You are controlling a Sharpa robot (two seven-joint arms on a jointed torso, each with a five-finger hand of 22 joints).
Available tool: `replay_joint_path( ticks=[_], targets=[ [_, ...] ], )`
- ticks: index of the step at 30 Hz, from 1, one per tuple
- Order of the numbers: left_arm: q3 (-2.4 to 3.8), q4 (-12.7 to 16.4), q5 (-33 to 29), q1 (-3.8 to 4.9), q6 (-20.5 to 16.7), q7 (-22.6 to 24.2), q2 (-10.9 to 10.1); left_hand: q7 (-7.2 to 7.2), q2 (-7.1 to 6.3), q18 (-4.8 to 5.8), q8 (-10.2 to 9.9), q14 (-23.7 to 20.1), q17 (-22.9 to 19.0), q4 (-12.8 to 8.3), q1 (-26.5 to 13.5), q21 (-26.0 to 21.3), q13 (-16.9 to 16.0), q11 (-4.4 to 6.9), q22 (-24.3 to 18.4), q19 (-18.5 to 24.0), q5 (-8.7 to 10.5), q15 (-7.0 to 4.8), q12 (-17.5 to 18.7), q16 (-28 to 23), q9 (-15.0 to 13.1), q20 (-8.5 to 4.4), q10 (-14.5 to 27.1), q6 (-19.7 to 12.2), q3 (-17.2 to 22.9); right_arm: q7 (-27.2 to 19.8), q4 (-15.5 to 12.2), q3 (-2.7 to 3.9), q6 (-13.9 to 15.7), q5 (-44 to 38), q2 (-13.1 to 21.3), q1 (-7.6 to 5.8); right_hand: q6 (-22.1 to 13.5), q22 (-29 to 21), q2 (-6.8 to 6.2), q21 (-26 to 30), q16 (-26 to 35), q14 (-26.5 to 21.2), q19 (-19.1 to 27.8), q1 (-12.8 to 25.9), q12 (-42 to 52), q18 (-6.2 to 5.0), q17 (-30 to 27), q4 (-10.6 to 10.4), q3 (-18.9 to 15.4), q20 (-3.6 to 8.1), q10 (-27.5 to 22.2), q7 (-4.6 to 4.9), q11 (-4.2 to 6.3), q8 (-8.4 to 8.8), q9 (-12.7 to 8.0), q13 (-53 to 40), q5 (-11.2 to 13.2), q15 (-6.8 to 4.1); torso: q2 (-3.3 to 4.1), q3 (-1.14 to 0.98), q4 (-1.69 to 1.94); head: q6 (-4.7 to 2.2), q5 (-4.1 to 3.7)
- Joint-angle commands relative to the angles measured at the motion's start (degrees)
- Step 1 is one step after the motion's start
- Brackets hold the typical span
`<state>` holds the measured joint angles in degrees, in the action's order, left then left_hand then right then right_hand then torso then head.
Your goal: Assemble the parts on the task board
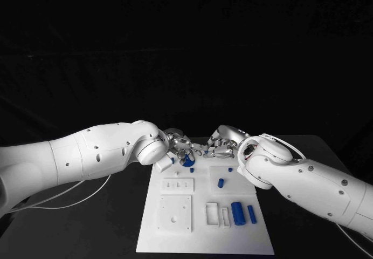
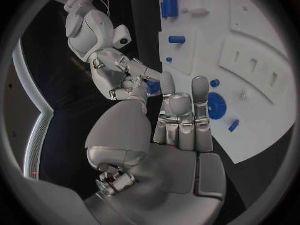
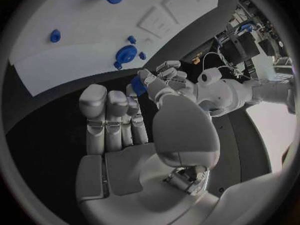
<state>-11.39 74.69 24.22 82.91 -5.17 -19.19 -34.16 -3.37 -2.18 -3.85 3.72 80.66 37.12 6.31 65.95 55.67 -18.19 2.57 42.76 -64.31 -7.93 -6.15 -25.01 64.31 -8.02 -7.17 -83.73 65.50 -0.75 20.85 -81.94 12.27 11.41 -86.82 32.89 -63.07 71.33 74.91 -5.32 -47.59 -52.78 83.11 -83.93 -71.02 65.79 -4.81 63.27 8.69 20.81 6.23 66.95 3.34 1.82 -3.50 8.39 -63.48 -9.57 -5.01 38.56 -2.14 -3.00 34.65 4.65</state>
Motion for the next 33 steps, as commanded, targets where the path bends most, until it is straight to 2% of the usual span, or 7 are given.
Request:
replay_joint_path(
  ticks=[1,8,16,23,25,30,33],
  targets=[
    [0.03,0.2,0.8,0.21,1.3,-0.9,0.2,0.02,0.24,-0.20,0.1,0.5,0.1,0.3,-0.4,-0.3,0.0,0.01,0.2,-0.5,0.18,-0.02,0.0,0.2,-0.1,-0.01,-0.4,-0.3,0.0,1.1,-0.1,-0.03,-1.3,-1.2,-0.3,-0.01,0.4,2.2,-0.13,0.1,-0.1,0.4,-3.4,-0.6,0.0,0.68,-0.1,0.0,0.4,0.19,0.2,-0.59,-0.10,-0.13,0.7,0.1,-0.3,-0.11,0.06,0.05,0.03,0.02,0.05],
    [0.03,0.2,0.8,0.21,1.5,-0.9,0.4,-0.05,1.35,-0.18,0.0,0.5,0.0,-0.6,-0.5,-1.5,0.0,0.00,2.1,-0.9,-0.14,-0.01,0.2,0.2,0.0,-0.01,-0.5,-0.5,-0.6,1.3,-0.1,-0.12,-1.9,-1.9,-0.7,-0.01,0.4,2.2,-0.13,0.1,-0.1,0.4,-3.4,-0.6,0.0,0.68,-0.1,0.0,0.4,0.19,0.2,-0.59,-0.10,-0.13,0.7,0.1,-0.3,-0.11,0.14,0.03,-0.03,0.06,0.24],
    [0.05,0.2,0.8,0.20,1.4,-1.0,0.5,-0.21,3.97,-0.16,0.0,0.4,-0.4,-2.0,0.3,-2.7,0.0,-0.12,3.3,-1.2,-0.75,0.07,0.4,-0.2,0.3,0.06,0.0,-0.9,-1.5,1.6,-0.5,-0.51,-3.4,-3.1,-0.9,-0.02,0.4,2.1,-0.19,0.2,0.1,0.4,-3.4,-0.6,0.0,0.68,-0.2,-0.1,0.5,0.17,0.1,-0.59,-0.10,-0.13,0.7,0.2,-0.4,-0.09,0.11,0.04,-0.01,0.22,0.14],
    [0.07,0.3,0.8,0.20,1.3,-1.2,0.7,-0.22,5.35,-0.16,0.0,0.4,-0.4,-3.0,1.1,-3.2,0.4,-0.10,4.0,-1.4,-1.43,0.05,0.7,-0.2,0.5,0.05,-0.1,-0.8,-1.6,1.9,-0.8,-0.76,-4.2,-3.3,-1.0,-0.07,0.3,2.1,-0.21,0.2,0.1,0.4,-3.4,-0.6,-0.1,0.68,-0.1,-0.1,0.5,0.17,0.1,-0.57,-0.11,-0.12,0.7,0.2,-0.4,-0.09,0.13,0.04,-0.02,0.32,0.13],
    [0.07,0.3,0.8,0.20,1.4,-1.2,0.7,-0.17,6.24,-0.14,0.0,0.4,-0.4,-3.6,1.9,-3.3,0.4,-0.07,4.1,-1.4,-2.48,0.02,0.8,-0.1,0.5,0.03,-0.1,-0.8,-1.1,2.0,-0.8,-0.79,-4.2,-3.3,-1.0,-0.08,0.3,2.0,-0.19,0.3,0.1,0.4,-3.4,-0.6,-0.1,0.67,-0.2,-0.1,0.5,0.18,0.1,-0.57,-0.11,-0.12,0.7,0.2,-0.4,-0.11,0.12,0.03,-0.03,0.33,0.16],
    [0.08,0.3,0.9,0.21,1.7,-1.3,0.7,0.00,7.21,-0.08,0.1,0.4,-0.4,-4.9,3.2,-3.6,0.5,0.04,4.5,-1.5,-5.57,-0.03,0.9,-0.2,0.7,-0.03,0.0,-0.6,-0.3,2.2,-0.9,-0.83,-4.1,-3.3,-1.1,-0.09,0.3,2.0,-0.18,0.3,0.1,0.4,-3.4,-0.6,-0.1,0.67,-0.2,-0.2,0.5,0.19,0.0,-0.57,-0.11,-0.11,0.7,0.2,-0.4,-0.11,0.17,0.03,-0.02,0.33,0.15],
    [0.08,0.4,1.0,0.21,2.3,-1.5,0.6,0.07,7.44,0.01,0.0,0.4,-0.3,-5.9,3.3,-3.9,0.5,0.08,5.0,-1.5,-5.97,-0.08,0.9,-0.2,0.8,-0.10,0.0,-0.3,-0.2,2.3,-1.0,-0.84,-4.2,-3.3,-1.1,-0.09,0.2,1.9,-0.18,0.5,0.3,0.3,-3.4,-0.5,-0.2,0.63,-0.3,-0.3,0.4,0.21,-0.1,-0.59,-0.12,-0.13,0.7,0.3,-0.4,-0.14,0.19,0.02,-0.02,0.39,0.17]
  ],
)
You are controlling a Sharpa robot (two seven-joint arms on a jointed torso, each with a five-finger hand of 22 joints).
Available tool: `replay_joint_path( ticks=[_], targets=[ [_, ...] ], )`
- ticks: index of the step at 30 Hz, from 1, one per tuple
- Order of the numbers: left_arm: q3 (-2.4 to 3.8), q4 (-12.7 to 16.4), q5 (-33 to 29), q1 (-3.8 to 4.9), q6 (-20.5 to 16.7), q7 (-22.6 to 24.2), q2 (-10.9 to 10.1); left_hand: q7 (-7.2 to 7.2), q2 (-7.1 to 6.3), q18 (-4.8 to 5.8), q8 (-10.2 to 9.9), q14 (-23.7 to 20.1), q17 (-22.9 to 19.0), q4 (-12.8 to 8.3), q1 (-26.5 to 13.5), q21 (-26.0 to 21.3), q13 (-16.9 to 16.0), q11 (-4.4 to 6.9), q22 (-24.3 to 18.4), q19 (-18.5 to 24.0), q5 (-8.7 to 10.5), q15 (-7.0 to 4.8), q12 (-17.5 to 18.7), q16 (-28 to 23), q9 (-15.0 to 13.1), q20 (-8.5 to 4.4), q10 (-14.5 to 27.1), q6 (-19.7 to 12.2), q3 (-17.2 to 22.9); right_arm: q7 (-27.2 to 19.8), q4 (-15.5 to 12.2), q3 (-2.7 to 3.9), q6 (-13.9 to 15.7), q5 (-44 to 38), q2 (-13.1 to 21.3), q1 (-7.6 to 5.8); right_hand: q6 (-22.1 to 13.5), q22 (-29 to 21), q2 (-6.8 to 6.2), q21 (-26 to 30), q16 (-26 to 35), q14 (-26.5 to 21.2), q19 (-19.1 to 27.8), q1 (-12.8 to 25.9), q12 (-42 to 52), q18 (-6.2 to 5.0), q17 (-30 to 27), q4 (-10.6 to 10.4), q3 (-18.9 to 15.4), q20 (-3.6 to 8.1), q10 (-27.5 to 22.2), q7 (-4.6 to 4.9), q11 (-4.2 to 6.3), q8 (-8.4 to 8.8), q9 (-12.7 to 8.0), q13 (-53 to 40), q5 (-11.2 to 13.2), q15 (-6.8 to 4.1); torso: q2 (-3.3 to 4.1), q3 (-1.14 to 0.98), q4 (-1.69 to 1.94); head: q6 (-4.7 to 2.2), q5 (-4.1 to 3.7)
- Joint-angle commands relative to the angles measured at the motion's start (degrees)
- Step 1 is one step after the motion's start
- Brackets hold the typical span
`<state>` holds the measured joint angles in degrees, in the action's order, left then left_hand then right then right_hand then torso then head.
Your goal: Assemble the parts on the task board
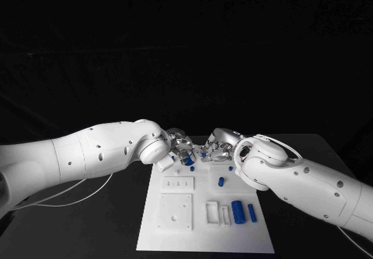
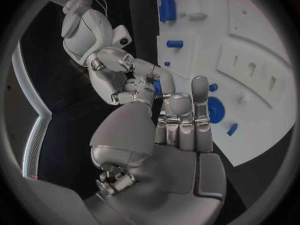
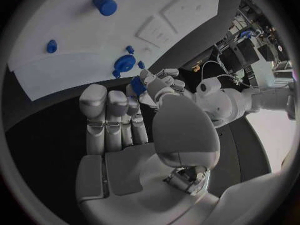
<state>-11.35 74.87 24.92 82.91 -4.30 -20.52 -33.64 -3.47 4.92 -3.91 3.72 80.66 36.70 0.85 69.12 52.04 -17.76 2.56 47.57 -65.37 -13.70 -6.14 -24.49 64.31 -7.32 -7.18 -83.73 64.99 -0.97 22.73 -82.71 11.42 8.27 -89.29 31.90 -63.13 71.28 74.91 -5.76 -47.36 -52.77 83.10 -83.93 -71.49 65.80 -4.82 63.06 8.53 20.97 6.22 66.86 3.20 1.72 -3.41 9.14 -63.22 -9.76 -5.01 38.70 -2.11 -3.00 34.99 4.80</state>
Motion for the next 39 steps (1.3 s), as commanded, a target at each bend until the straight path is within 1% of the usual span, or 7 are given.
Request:
replay_joint_path(
  ticks=[1,20,23,25,29,33,39],
  targets=[
    [0.04,0.3,0.4,0.20,1.6,-0.2,0.1,0.21,0.36,0.07,0.1,0.4,0.0,-0.6,0.3,-0.3,0.1,0.10,0.3,-0.5,-0.25,-0.09,0.4,-0.2,0.1,-0.09,0.0,0.3,0.1,0.4,-0.2,0.00,-1.0,-0.9,-0.1,-0.04,0.3,1.9,0.26,0.3,0.3,0.3,-3.4,0.0,-0.2,0.64,-0.1,-0.2,0.3,0.22,0.0,-0.44,-0.02,-0.22,0.0,0.1,-0.3,-0.14,0.07,-0.03,0.01,0.06,0.03],
    [0.10,0.4,1.2,0.20,3.1,-0.7,0.1,1.25,0.74,0.31,0.3,0.5,0.5,-4.0,0.7,-1.5,0.4,0.53,2.1,-0.9,-1.49,-0.38,0.7,0.1,-1.9,-0.36,-0.4,3.0,0.5,1.0,-0.1,-0.01,-1.9,-0.9,-0.3,-0.04,0.3,1.8,0.27,0.4,0.4,0.3,-3.4,0.0,-0.1,0.61,-0.1,-0.3,0.3,0.24,0.1,-0.46,0.00,-0.23,0.0,0.0,-0.4,-0.17,0.09,-0.03,-0.03,0.34,0.09],
    [0.10,0.4,1.3,0.20,3.1,-0.8,0.1,1.75,0.25,0.50,0.4,0.5,0.7,-3.4,0.2,-1.8,0.4,0.71,2.5,-1.0,-1.77,-0.54,0.9,0.2,-5.0,-0.57,-0.6,3.9,-0.3,0.9,-0.1,-0.01,-2.3,-0.9,-0.4,-0.04,0.3,1.7,0.20,0.5,0.5,0.3,-3.4,0.1,-0.1,0.61,-0.2,-0.4,0.2,0.25,0.1,-0.48,0.00,-0.22,0.0,0.0,-0.4,-0.18,0.09,-0.04,-0.01,0.32,0.12],
    [0.10,0.4,1.3,0.20,3.0,-0.8,0.1,2.08,-0.19,0.57,0.6,0.5,0.9,-3.2,0.0,-2.0,0.4,0.83,2.7,-1.1,-5.11,-0.64,1.0,0.3,-7.0,-0.64,-0.6,4.3,-0.5,0.9,-0.1,-0.01,-2.4,-0.9,-0.4,-0.04,0.3,1.7,0.13,0.4,0.5,0.3,-3.4,0.2,-0.1,0.62,-0.2,-0.4,0.2,0.25,0.1,-0.50,0.01,-0.22,0.0,0.0,-0.3,-0.18,0.09,-0.06,0.02,0.38,0.14],
    [0.10,0.4,1.8,0.19,2.8,-1.0,0.2,2.75,-1.49,0.80,1.0,0.6,1.7,-2.0,-1.4,-2.5,0.2,1.00,3.6,-1.3,-6.85,-0.85,0.7,0.9,-16.2,-0.84,-0.7,3.9,-1.0,0.9,-0.1,-0.01,-2.4,-0.9,-0.5,-0.03,0.3,1.7,0.13,0.4,0.5,0.3,-3.4,0.2,-0.1,0.62,-0.2,-0.4,0.2,0.25,0.1,-0.50,0.01,-0.22,0.0,0.0,-0.3,-0.18,0.10,-0.08,0.02,0.44,0.20],
    [0.10,0.4,2.1,0.18,2.9,-1.3,0.2,3.21,-2.43,1.05,1.2,0.7,4.0,-1.2,-2.1,-2.8,-1.4,1.49,4.7,-1.4,-6.87,-1.08,-1.7,3.0,-25.2,-1.11,-0.4,3.4,-1.1,0.9,-0.3,-0.01,-2.2,-0.9,-0.5,-0.03,0.3,1.6,0.16,0.5,0.5,0.3,-3.4,0.1,-0.1,0.62,-0.2,-0.6,0.1,0.28,0.1,-0.52,0.02,-0.22,0.0,0.0,-0.3,-0.22,0.12,-0.11,-0.02,0.50,0.21],
    [0.09,0.5,2.6,0.18,3.4,-1.9,0.1,3.58,-3.28,1.12,0.2,0.9,4.7,0.1,-2.5,-3.3,-1.8,1.74,5.9,-1.6,-6.64,-1.24,-2.7,3.9,-32.0,-1.19,-0.2,3.6,-0.9,1.0,-0.4,-0.01,-2.1,-1.0,-0.5,-0.03,0.3,1.6,0.18,0.6,0.6,0.3,-3.4,0.0,-0.1,0.61,-0.2,-0.6,0.0,0.31,0.1,-0.54,0.03,-0.23,0.0,0.0,-0.1,-0.24,0.11,-0.10,-0.03,0.65,0.17]
  ],
)
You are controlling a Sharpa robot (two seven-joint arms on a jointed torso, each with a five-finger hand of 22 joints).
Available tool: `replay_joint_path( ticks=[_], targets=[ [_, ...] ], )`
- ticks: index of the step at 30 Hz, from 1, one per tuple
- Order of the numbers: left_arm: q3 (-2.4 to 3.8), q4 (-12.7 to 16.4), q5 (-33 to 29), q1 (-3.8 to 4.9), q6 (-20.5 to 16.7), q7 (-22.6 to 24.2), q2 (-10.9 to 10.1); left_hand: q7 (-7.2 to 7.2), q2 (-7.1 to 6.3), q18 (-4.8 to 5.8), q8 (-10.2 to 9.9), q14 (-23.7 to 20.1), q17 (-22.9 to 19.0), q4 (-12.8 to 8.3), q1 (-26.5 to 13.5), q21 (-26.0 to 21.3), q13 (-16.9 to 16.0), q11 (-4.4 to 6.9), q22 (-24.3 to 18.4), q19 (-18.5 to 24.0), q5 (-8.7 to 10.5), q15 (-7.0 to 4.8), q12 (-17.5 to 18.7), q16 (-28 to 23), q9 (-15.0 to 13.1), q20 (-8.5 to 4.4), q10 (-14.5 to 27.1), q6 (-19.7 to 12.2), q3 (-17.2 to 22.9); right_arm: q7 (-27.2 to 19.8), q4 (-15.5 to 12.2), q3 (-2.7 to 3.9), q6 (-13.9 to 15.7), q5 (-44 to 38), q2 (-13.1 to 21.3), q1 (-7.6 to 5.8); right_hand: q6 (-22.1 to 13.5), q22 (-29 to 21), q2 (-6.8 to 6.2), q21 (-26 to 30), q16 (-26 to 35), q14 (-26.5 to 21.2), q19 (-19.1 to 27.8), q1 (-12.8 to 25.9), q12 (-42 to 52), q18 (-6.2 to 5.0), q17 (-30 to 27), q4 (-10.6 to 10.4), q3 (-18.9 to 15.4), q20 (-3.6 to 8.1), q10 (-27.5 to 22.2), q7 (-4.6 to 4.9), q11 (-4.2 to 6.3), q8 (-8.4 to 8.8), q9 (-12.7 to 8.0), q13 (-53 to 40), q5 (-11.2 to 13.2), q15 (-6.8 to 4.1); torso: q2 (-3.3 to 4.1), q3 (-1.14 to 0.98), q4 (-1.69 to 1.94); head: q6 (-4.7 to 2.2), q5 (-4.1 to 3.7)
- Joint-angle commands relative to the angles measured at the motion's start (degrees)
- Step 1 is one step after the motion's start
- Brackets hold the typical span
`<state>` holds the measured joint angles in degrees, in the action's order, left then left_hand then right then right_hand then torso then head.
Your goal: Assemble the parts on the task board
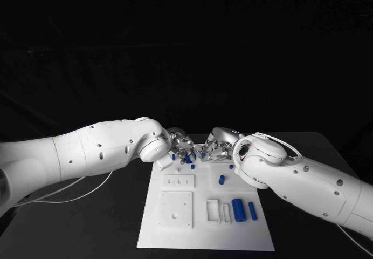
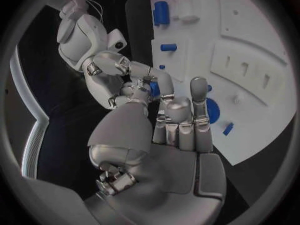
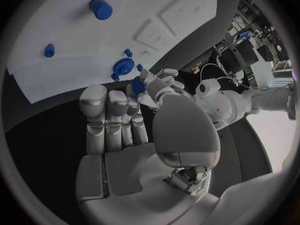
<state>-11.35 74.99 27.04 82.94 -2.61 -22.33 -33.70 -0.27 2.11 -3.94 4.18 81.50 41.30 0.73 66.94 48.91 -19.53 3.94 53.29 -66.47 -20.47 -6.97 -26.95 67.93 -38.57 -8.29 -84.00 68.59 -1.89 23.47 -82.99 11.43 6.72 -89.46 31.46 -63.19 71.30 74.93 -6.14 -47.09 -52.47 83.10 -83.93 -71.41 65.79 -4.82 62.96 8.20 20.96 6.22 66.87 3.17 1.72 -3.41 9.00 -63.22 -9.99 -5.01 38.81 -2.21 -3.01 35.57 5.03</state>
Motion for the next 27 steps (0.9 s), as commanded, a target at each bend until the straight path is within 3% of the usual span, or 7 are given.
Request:
replay_joint_path(
  ticks=[1,16,17,22,27],
  targets=[
    [0.09,0.4,0.5,0.15,1.8,-0.1,0.1,0.34,-0.46,1.19,-0.3,0.0,0.2,0.3,-0.2,-0.3,-0.1,0.27,0.4,-0.5,0.12,-0.36,-0.3,0.4,-1.3,-0.08,0.1,0.0,0.2,0.3,-0.1,-0.02,-0.6,-0.8,-0.1,0.03,0.3,1.5,0.57,0.3,0.3,0.3,-3.4,-0.1,-0.1,0.61,-0.1,-0.3,0.0,0.31,0.1,-0.51,0.04,-0.23,0.1,0.0,0.1,-0.25,-0.02,-0.01,-0.04,0.07,-0.06],
    [0.09,0.4,1.2,0.15,1.9,-0.5,0.2,-0.11,-0.14,1.14,-0.4,-0.1,-0.1,-0.5,0.5,-1.5,0.1,0.09,2.0,-0.8,-0.82,-0.23,-0.5,0.5,1.6,0.05,0.4,-1.0,1.2,0.4,-0.6,-0.02,-1.1,-0.8,-0.2,0.04,0.3,1.5,0.57,0.3,0.3,0.3,-3.4,-0.1,-0.1,0.61,-0.1,-0.3,0.0,0.31,0.1,-0.51,0.04,-0.23,0.1,0.0,0.1,-0.25,-0.04,0.01,-0.02,0.10,-0.04],
    [0.09,0.4,1.3,0.15,2.0,-0.6,0.2,-0.10,-0.11,1.14,-0.4,-0.1,-0.1,-0.7,0.7,-1.5,0.1,0.10,2.0,-0.8,-1.18,-0.24,-0.5,0.5,1.8,0.04,0.4,-1.0,1.3,0.4,-0.6,-0.02,-1.1,-0.8,-0.2,0.04,0.3,1.5,0.57,0.3,0.3,0.3,-3.4,-0.1,-0.1,0.61,-0.1,-0.3,0.0,0.31,0.1,-0.51,0.04,-0.23,0.1,0.0,0.1,-0.25,-0.04,-0.01,-0.02,0.11,-0.04],
    [0.09,0.4,1.9,0.15,2.6,-0.9,0.3,-0.12,-0.18,1.17,-0.5,-0.2,-0.1,-2.4,1.6,-1.8,0.3,0.09,2.5,-0.8,-7.33,-0.25,-0.3,0.6,2.6,0.02,0.5,-1.4,3.1,0.5,-0.7,-0.02,-1.1,-0.8,-0.2,0.04,0.3,1.5,0.57,0.3,0.3,0.3,-3.4,-0.1,-0.1,0.61,-0.1,-0.3,0.0,0.31,0.1,-0.51,0.04,-0.23,0.1,0.0,0.1,-0.25,-0.03,0.00,-0.03,0.20,0.02],
    [0.09,0.3,2.6,0.15,3.0,-1.0,0.3,-0.22,-0.18,1.15,-0.4,-0.3,-0.2,-4.2,1.2,-2.3,0.5,0.02,3.2,-0.9,-9.07,-0.18,-0.1,0.6,3.3,0.08,0.5,-1.6,5.1,0.6,-0.8,-0.01,-1.0,-0.8,-0.2,0.04,0.3,1.5,0.57,0.3,0.3,0.3,-3.4,-0.1,-0.1,0.61,-0.1,-0.3,0.0,0.31,0.1,-0.51,0.04,-0.23,0.1,0.0,0.1,-0.25,0.01,-0.04,-0.01,0.19,-0.02]
  ],
)
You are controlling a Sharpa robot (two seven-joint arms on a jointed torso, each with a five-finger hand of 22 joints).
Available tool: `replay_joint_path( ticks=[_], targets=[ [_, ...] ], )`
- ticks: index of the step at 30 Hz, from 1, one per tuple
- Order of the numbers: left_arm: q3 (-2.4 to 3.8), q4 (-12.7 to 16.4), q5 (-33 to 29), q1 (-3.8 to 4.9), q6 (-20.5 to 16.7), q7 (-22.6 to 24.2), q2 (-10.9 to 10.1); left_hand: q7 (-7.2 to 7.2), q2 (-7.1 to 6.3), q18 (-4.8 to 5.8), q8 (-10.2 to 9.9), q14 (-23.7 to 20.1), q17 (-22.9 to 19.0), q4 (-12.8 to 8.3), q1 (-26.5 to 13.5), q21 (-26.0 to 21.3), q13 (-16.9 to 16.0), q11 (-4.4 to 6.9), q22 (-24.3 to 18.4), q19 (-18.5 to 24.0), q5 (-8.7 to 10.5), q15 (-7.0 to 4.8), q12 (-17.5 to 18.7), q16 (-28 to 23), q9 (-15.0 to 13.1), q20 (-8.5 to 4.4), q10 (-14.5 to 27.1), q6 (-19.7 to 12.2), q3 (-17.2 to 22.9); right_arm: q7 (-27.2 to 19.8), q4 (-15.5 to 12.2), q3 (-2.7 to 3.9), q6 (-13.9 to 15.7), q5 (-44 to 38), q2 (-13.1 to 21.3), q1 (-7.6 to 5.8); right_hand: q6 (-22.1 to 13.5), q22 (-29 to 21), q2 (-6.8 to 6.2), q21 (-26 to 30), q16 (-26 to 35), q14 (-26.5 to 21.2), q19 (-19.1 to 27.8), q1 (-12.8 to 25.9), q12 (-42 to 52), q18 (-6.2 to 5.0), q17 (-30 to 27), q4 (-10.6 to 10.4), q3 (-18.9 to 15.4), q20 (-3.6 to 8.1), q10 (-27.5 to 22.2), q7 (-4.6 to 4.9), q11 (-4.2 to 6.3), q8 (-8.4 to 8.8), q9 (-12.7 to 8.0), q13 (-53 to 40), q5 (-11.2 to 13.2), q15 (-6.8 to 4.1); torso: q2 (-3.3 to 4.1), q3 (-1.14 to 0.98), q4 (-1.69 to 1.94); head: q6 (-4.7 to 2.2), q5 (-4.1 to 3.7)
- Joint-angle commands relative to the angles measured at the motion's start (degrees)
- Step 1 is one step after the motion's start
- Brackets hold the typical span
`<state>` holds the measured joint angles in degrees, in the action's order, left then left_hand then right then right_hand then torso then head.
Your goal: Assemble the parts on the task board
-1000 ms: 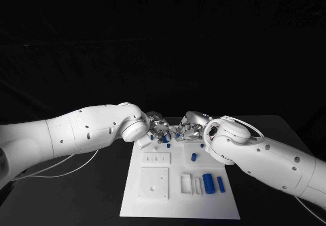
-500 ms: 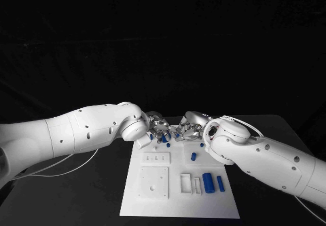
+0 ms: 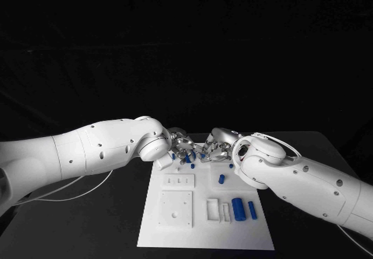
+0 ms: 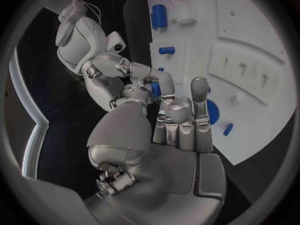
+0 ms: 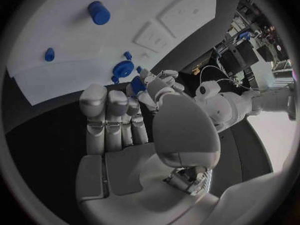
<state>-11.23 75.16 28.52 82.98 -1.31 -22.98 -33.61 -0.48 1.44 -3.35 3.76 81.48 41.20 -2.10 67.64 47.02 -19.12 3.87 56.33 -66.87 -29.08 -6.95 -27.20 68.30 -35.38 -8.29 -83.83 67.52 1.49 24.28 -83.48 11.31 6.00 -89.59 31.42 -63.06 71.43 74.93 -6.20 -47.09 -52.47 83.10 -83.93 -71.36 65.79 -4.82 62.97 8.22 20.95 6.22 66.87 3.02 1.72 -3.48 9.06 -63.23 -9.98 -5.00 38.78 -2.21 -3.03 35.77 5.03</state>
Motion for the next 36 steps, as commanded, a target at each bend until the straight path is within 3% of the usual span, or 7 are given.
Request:
replay_joint_path(
  ticks=[1,10,22,23,24,25,36],
  targets=[
    [-0.03,0.1,1.2,0.11,1.8,-0.4,0.3,-0.05,0.55,0.54,0.0,-0.3,-0.1,-1.6,0.3,-0.5,0.1,0.08,0.3,-0.5,-0.82,-0.20,0.2,0.2,0.2,0.09,0.3,-0.6,2.0,-0.2,-0.3,0.11,-0.3,-0.7,-0.2,-0.09,0.2,1.5,0.62,0.3,0.3,0.3,-3.4,-0.1,-0.1,0.61,-0.1,-0.3,0.0,0.31,0.1,-0.37,0.04,-0.16,0.1,0.0,0.1,-0.25,0.05,-0.03,0.00,0.00,-0.01],
    [-0.05,-0.1,1.4,0.10,2.8,-0.4,0.6,-0.57,1.88,0.42,0.0,-0.6,-0.4,-2.5,-0.3,-1.0,0.2,-0.19,1.1,-0.4,-2.95,0.01,0.3,0.2,1.4,0.29,0.6,-1.5,4.2,0.0,-0.3,0.11,-0.2,-0.7,-0.3,-0.08,0.3,1.3,0.62,0.4,0.4,0.4,-3.4,-0.3,0.0,0.59,0.0,-0.4,0.0,0.34,0.2,-0.38,0.06,-0.15,0.1,-0.1,0.0,-0.28,0.07,-0.04,-0.06,0.14,-0.12],
    [-0.05,-0.2,1.2,0.10,3.2,-0.2,0.5,-1.11,2.12,0.20,0.1,-0.7,-0.4,-6.3,-0.9,-1.4,0.6,-0.31,2.4,-0.5,-9.56,0.07,0.6,0.4,0.7,0.34,0.5,-1.5,7.9,0.0,0.0,0.11,-0.1,-0.7,-0.5,-0.08,0.3,1.3,0.62,0.4,0.4,0.4,-3.4,-0.3,0.0,0.59,0.0,-0.4,0.0,0.34,0.2,-0.38,0.06,-0.15,0.1,-0.1,0.0,-0.28,0.05,-0.06,0.02,0.57,-0.16],
    [-0.05,-0.2,1.2,0.10,3.1,-0.2,0.5,-1.18,2.19,0.11,0.0,-0.6,-0.3,-7.2,-1.2,-1.5,0.7,-0.37,2.6,-0.4,-9.27,0.12,0.7,0.5,0.5,0.34,0.5,-1.6,9.3,-0.1,0.0,0.11,-0.1,-0.7,-0.5,-0.08,0.3,1.3,0.62,0.4,0.4,0.4,-3.4,-0.3,0.0,0.59,0.0,-0.4,0.0,0.34,0.2,-0.38,0.06,-0.15,0.1,-0.1,0.0,-0.28,0.04,-0.06,0.01,0.59,-0.15],
    [-0.05,-0.2,1.1,0.10,3.0,-0.2,0.5,-1.40,2.29,0.04,0.0,-0.6,-0.3,-8.1,-1.0,-1.4,0.8,-0.41,2.8,-0.4,-6.16,0.07,0.9,0.6,0.4,0.31,0.5,-1.6,11.9,-0.1,0.0,0.11,0.0,-0.7,-0.5,-0.08,0.3,1.3,0.62,0.4,0.4,0.4,-3.4,-0.3,0.0,0.59,0.0,-0.4,0.0,0.34,0.2,-0.38,0.06,-0.15,0.1,-0.1,0.0,-0.28,0.04,-0.07,0.01,0.60,-0.14],
    [-0.05,-0.2,1.1,0.10,2.9,-0.1,0.5,-1.47,0.80,-0.11,0.0,-0.6,-0.2,-8.7,-2.9,-1.4,0.8,-0.21,3.3,-0.3,-5.02,0.18,0.9,0.6,0.4,0.44,0.3,-1.4,16.9,-0.1,0.0,0.11,0.0,-0.7,-0.5,-0.08,0.3,1.3,0.62,0.4,0.4,0.4,-3.4,-0.3,0.0,0.59,0.0,-0.4,0.0,0.34,0.2,-0.38,0.06,-0.15,0.1,-0.1,0.0,-0.28,0.02,-0.07,0.00,0.64,-0.13],
    [-0.07,-0.6,0.0,0.10,1.5,0.3,0.6,-0.86,-0.46,-0.28,0.1,-0.2,0.3,-9.8,-4.6,-1.8,1.0,-0.17,5.0,-0.6,-6.56,-0.18,1.1,1.0,-3.1,0.14,-0.9,0.6,22.5,-0.6,0.3,0.11,1.0,-0.3,-0.3,-0.07,-1.9,0.6,-0.25,1.5,1.4,0.2,-3.3,0.2,-1.9,0.46,-0.7,-1.0,0.0,0.15,-1.5,0.24,-0.33,-0.06,-0.6,1.9,0.5,-0.04,-0.02,0.00,0.00,0.64,-0.09]
  ],
)
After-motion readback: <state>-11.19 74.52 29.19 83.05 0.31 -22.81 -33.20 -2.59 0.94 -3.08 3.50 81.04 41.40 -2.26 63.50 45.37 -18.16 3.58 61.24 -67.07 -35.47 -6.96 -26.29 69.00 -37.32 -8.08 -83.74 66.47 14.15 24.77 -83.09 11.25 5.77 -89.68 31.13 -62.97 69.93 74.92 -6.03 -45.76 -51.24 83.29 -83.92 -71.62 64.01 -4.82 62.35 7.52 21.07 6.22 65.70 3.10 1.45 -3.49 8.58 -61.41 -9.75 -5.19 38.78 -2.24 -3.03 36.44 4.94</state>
